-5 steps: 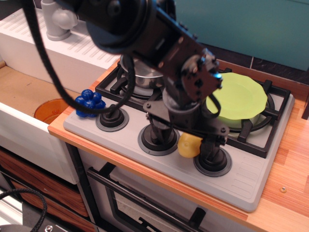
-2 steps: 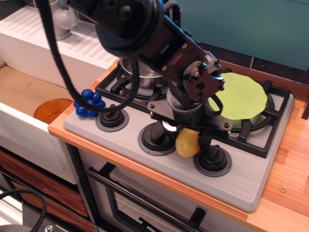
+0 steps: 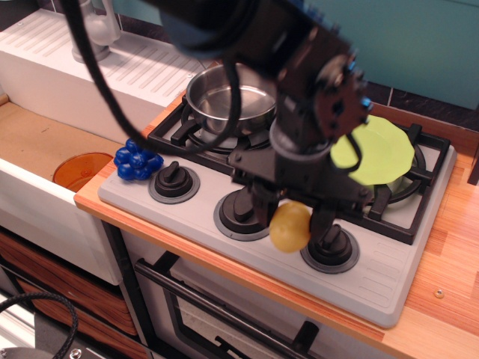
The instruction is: Put potato on plate and blueberry in pot or pan on stove
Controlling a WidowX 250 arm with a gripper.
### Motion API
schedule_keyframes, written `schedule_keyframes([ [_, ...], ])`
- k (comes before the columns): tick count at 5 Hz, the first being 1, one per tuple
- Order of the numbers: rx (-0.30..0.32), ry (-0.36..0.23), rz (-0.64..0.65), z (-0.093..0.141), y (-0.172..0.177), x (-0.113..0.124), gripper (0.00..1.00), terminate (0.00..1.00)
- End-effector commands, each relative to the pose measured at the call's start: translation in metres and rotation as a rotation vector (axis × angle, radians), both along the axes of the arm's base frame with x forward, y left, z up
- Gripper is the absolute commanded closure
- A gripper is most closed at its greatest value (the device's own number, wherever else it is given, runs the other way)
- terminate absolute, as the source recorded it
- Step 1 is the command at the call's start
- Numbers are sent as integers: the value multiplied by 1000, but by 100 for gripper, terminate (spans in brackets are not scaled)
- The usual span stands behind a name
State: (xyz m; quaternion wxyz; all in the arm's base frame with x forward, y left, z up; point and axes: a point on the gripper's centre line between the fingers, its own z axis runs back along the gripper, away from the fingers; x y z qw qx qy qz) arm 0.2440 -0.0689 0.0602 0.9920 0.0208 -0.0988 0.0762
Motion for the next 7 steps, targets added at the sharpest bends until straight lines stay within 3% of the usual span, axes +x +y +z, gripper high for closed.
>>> schedule_keyframes([
  [1,18,39,34,61,-10,15,100,0],
  [3,6,83,43,76,-13,65,100,0],
  [4,0,85,57,72,-17,93,100,0],
  [6,-31,43,23,46,-12,135,100,0],
  [7,-47,27,5,34,-7,142,100,0],
])
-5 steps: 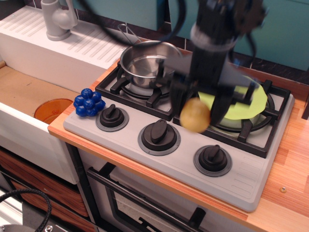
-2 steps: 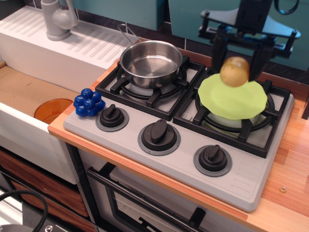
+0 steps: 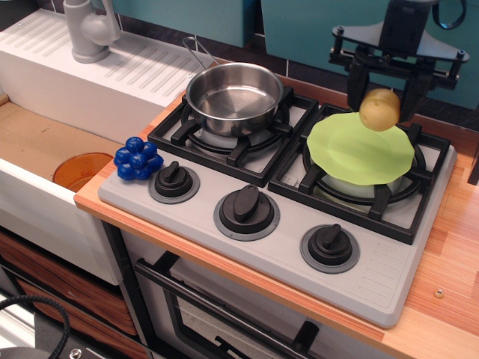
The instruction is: Put potato on plate and blueberry in pot or pan on stove
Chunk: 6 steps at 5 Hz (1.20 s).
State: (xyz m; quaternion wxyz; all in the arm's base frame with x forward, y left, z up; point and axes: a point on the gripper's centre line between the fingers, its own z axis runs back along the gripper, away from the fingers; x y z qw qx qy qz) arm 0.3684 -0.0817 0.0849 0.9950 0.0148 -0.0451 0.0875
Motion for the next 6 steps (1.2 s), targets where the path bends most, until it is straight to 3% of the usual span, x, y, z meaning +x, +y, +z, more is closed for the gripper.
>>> schedule_keyframes([
  [1,-24,-87,-27,0,6,16,100,0],
  [2,-14,-79,-33,-7,4,12,100,0],
  [3,-6,-65,-20,-4,3,3,0,0],
  [6,24,5,14,36,0,-35,0,0],
])
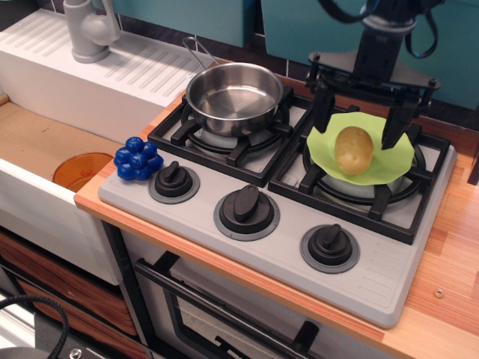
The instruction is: Put potato on plate and blueberry in pot or pan on stove
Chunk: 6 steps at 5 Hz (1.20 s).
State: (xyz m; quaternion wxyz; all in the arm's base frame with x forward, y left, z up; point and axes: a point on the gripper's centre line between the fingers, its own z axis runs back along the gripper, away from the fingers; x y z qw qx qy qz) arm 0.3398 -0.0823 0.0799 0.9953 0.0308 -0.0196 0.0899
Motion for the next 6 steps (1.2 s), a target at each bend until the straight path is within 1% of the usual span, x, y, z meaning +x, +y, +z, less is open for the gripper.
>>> schedule_keyframes([
  [1,24,-20,-10,59,12,-18,0,0],
  [2,56,-1,-51,75,34,-26,0,0],
  [3,60,-5,-97,77,59,-29,0,0],
  [4,48,-6,-132,72,81,-36,0,0],
  [5,30,-27,-150,63,101,-52,0,0],
  [6,27,-52,-175,52,119,-69,0,0],
])
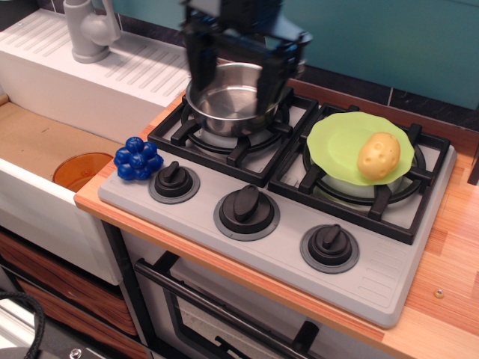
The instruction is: Put potato on plate and blueberry in pot or pan on stove
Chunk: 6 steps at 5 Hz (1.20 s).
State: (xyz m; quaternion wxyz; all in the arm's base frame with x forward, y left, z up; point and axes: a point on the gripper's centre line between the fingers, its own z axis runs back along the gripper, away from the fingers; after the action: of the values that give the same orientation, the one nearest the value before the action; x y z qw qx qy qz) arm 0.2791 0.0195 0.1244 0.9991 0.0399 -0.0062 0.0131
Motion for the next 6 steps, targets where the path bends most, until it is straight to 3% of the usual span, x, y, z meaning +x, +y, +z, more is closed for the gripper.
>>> schedule_keyframes([
  [1,-23,-119,-46,-9,32,-15,0,0],
  [5,-7,-141,-73,-15,41,-7,0,0],
  [6,6,-174,-116,-17,55,-5,0,0],
])
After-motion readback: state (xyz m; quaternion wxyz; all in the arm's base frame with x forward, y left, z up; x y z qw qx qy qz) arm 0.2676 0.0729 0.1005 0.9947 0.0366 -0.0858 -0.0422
